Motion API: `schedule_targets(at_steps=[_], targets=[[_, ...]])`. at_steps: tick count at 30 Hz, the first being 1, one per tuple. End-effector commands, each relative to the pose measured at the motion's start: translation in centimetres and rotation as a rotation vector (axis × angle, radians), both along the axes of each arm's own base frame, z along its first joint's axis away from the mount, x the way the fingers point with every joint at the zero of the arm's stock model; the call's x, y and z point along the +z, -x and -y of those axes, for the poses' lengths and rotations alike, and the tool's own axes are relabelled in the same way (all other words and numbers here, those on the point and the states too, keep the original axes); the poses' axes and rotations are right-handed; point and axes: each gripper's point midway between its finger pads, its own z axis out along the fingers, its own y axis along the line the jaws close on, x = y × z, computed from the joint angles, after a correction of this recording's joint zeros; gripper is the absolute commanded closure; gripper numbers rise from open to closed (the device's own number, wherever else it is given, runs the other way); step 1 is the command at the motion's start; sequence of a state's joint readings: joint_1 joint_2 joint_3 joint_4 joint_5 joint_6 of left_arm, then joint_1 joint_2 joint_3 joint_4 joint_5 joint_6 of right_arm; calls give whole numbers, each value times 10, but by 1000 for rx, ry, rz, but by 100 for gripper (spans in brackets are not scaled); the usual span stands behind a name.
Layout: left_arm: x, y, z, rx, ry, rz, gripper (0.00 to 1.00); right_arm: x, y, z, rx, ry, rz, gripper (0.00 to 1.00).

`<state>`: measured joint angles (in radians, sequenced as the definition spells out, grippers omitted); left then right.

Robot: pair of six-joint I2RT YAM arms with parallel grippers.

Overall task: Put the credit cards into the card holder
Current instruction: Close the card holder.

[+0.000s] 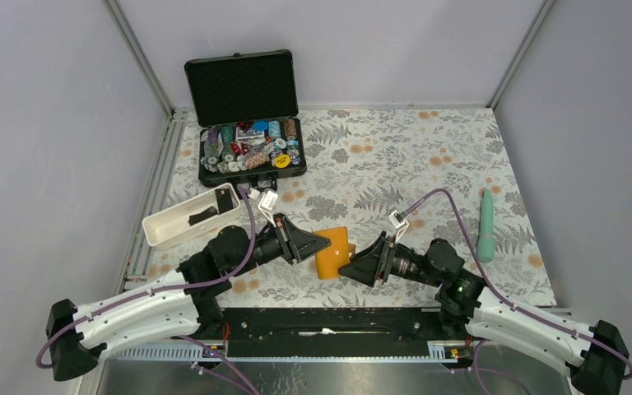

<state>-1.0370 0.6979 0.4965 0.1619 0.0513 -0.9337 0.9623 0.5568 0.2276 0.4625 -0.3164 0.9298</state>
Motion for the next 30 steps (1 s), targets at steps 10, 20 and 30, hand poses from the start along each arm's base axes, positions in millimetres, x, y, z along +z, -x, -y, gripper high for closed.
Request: schedule_targets(at_steps=[10,20,30], targets=[[37,2,11,-12,148,40,65,25,-10,-2,-48,-87,23,91],[16,32,21,-182,154,-5,36,49,-1,10,-44,-212,72,100],[19,38,19,-197,215,4,56,55,7,10,-2,-245,84,100]])
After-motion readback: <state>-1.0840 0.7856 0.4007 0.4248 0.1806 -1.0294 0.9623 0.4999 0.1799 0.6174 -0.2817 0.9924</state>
